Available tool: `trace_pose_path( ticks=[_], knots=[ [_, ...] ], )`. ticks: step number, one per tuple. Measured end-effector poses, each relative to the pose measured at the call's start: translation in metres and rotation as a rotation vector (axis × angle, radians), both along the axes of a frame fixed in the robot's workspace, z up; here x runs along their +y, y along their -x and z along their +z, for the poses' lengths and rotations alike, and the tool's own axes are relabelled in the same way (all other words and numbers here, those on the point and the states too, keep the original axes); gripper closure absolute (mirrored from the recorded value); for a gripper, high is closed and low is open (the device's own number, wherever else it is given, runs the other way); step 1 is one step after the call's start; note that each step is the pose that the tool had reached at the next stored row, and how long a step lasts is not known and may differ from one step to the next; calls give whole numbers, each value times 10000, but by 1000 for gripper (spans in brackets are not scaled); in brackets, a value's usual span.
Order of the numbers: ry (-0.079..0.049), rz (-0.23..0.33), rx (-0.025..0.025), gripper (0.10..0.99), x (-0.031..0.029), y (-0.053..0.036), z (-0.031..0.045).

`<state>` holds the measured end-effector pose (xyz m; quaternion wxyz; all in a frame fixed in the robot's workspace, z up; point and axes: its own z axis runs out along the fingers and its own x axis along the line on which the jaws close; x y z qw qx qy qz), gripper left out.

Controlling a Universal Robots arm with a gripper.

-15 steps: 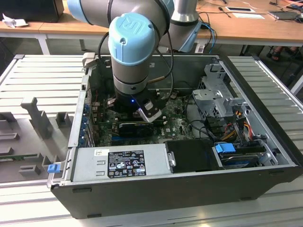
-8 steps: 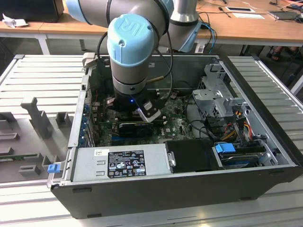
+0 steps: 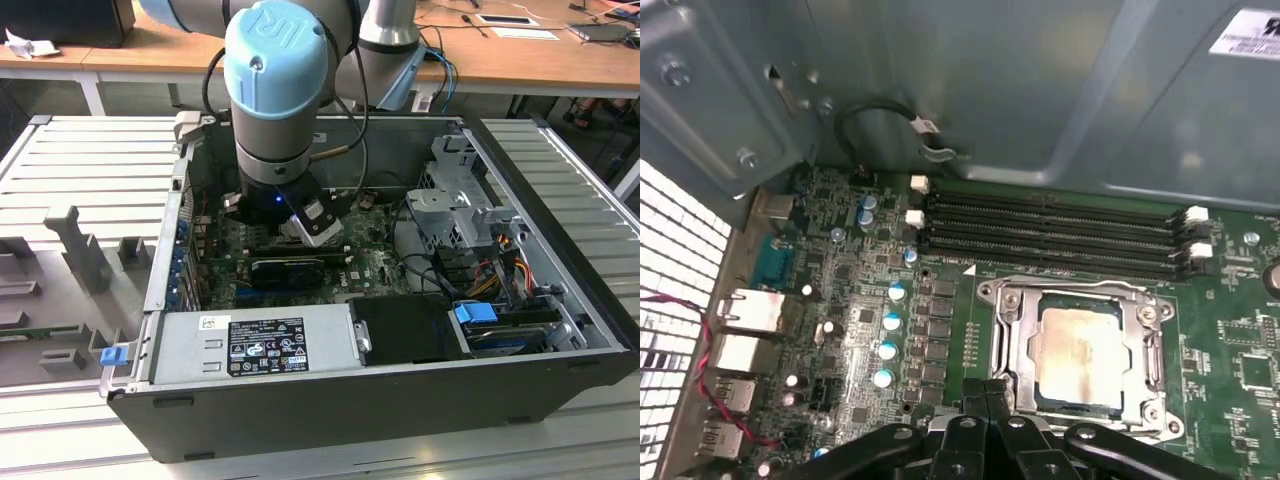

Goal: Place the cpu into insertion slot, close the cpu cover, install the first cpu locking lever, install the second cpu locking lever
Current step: 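Install the second cpu locking lever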

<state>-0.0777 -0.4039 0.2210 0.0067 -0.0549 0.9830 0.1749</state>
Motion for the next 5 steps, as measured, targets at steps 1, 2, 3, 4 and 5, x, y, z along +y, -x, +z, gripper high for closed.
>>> trace_pose_path(
  ticks=[1, 2, 3, 4, 5],
  knots=[
    [-3, 0, 0, 980, 0, 0, 21],
    [-6, 0, 1, 980, 0, 0, 35],
    [-9, 0, 0, 980, 0, 0, 35],
    [-10, 0, -1, 980, 0, 0, 35],
    [-13, 0, -1, 980, 1, 0, 34]
  ],
)
